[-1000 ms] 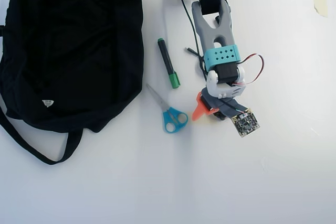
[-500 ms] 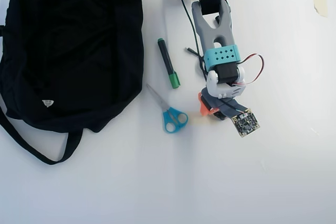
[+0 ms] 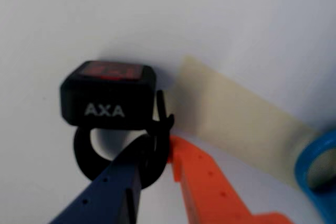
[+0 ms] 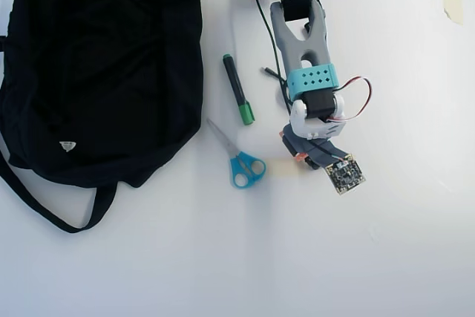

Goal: Put the bike light into the black bag

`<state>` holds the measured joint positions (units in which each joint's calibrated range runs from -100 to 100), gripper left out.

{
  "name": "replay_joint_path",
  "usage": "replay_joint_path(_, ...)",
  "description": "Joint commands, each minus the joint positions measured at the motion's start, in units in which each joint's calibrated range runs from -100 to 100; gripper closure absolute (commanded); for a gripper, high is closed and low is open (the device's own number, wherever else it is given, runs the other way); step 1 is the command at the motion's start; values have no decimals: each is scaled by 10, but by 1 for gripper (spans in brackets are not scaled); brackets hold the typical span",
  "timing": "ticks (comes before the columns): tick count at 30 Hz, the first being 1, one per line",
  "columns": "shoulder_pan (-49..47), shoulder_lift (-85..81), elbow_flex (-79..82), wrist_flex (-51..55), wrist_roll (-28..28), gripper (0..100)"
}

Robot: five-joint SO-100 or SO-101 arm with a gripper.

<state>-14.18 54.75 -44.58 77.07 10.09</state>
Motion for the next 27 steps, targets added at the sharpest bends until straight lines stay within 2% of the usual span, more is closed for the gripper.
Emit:
replay_joint_path(1, -18, -16, -15, -8, 0, 98)
replay_joint_path(9, -28, -16, -88, 17, -1, 98)
replay_joint_path(19, -29, -16, -243, 223, -1, 98)
replay_joint_path(27, -33, -17, -287, 225, -1, 98)
